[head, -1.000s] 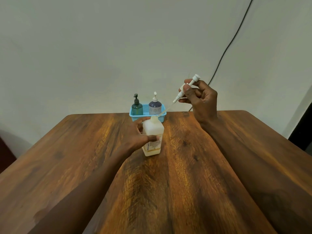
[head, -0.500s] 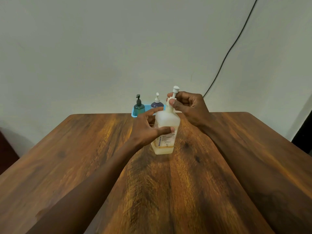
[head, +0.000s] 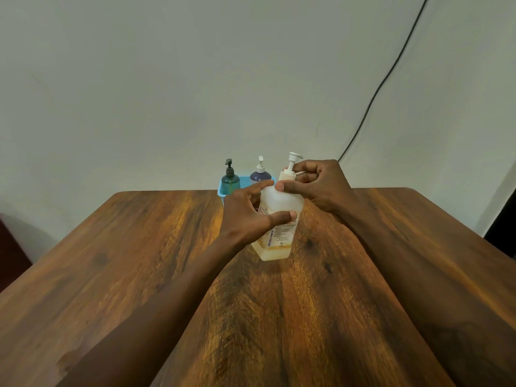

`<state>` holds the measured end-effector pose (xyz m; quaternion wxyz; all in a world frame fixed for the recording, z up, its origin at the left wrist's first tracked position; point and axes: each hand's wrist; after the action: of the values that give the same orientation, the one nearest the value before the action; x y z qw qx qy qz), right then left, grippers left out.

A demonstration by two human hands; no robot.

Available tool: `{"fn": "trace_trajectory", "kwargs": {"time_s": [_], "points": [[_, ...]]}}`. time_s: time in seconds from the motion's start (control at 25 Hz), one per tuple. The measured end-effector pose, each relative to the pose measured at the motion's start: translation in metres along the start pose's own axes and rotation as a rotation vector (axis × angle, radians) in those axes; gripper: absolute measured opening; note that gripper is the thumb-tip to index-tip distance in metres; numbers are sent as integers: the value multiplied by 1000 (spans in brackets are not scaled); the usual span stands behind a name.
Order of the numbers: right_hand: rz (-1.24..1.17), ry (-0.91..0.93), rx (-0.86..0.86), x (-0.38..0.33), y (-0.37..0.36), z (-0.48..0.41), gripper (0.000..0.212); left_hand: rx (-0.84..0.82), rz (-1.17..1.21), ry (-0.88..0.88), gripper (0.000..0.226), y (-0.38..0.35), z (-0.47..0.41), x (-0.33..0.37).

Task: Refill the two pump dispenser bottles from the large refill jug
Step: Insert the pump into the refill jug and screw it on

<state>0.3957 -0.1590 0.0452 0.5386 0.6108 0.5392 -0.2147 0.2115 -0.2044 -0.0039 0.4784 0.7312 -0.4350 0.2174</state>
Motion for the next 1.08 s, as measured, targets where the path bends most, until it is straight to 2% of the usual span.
{"fn": "trace_trajectory", "kwargs": {"time_s": [0.16,0.28,0.4,0.48,0.52,0.6,0.76,0.84,0.92,1.08], "points": [[160,-92,146,-5,-5,-6,67,46,-32,4,86,-6,-3,-1],[160,-106,121,-6,-7,-6,67,48,-45,-7,89,-5,-7,-3],[-130,-122,-92,1,-4,-10,65,21,-4,-1,81,0,-11,-4],[-382,-122,-170,10,-3,-14,45,18,20,10,77,5,-13,-4],[-406,-91,-179,13,-2,-14,33,19,19,11,76,7,-13,-4],[-331,-21,-153,13,-3,-10,26,28,13,1,74,8,-13,-2],[-190,12,32,5,-4,-8,47,29,-24,-24,73,7,-12,1],[-119,14,69,4,-2,-8,50,14,-70,-52,73,7,-12,0],[-74,36,45,5,2,-7,44,0,-98,-60,75,8,-13,-1],[-42,54,-133,8,13,-8,36,-39,-87,-32,73,7,-14,-2]]}}
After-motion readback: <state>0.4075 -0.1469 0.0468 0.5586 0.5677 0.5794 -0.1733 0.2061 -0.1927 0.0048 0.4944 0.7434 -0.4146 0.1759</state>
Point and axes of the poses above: each hand's wrist, its own z-axis away from the middle knuckle, its own y-axis out of the back of the hand, x = y × z, and after that the axes turned 8 degrees about -x, right-handed
